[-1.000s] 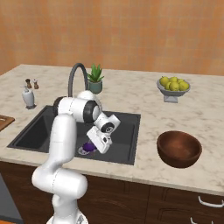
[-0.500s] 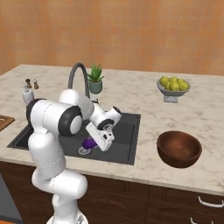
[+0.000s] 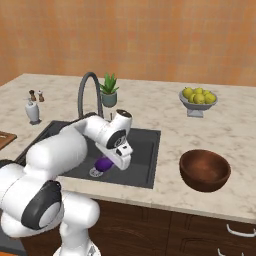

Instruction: Pick the eggplant from the sink and place it in the bowl. Then pick the bowl and place it in the microwave. Then close the microwave door and press the start button.

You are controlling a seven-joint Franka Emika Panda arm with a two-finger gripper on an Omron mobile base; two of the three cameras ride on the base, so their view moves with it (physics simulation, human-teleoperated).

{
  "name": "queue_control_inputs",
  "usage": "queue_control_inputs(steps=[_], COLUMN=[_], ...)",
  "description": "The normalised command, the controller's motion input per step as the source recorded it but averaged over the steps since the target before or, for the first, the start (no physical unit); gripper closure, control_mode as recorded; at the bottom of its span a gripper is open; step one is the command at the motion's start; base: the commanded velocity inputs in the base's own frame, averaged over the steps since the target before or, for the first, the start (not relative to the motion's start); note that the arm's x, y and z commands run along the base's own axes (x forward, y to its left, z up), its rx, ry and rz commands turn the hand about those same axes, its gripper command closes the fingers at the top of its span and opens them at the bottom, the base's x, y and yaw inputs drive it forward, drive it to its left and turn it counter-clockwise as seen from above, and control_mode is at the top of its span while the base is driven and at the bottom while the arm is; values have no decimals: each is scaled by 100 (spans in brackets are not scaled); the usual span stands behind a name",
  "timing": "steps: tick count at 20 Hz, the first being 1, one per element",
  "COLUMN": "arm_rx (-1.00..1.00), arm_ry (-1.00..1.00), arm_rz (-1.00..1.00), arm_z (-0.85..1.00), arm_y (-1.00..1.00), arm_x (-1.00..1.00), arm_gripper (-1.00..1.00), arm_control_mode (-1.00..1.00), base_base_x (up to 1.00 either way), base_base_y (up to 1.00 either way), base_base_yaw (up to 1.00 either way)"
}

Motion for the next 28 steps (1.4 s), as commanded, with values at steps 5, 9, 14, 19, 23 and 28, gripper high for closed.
queue_control_inputs(steps=[5,9,14,19,23,28], arm_rx=[-26,-25,-4,-3,-8,0], arm_ry=[-13,-26,-15,0,1,0], arm_rz=[8,1,-7,-13,-21,-6], arm_z=[85,93,71,38,32,5], arm_y=[-56,-65,-89,-80,-72,-87], arm_x=[-65,-22,-10,17,3,25], arm_gripper=[100,100,100,100,100,100], arm_control_mode=[-100,-100,-100,-100,-100,-100], base_base_x=[0,0,0,0,0,0], base_base_y=[0,0,0,0,0,0], base_base_yaw=[0,0,0,0,0,0])
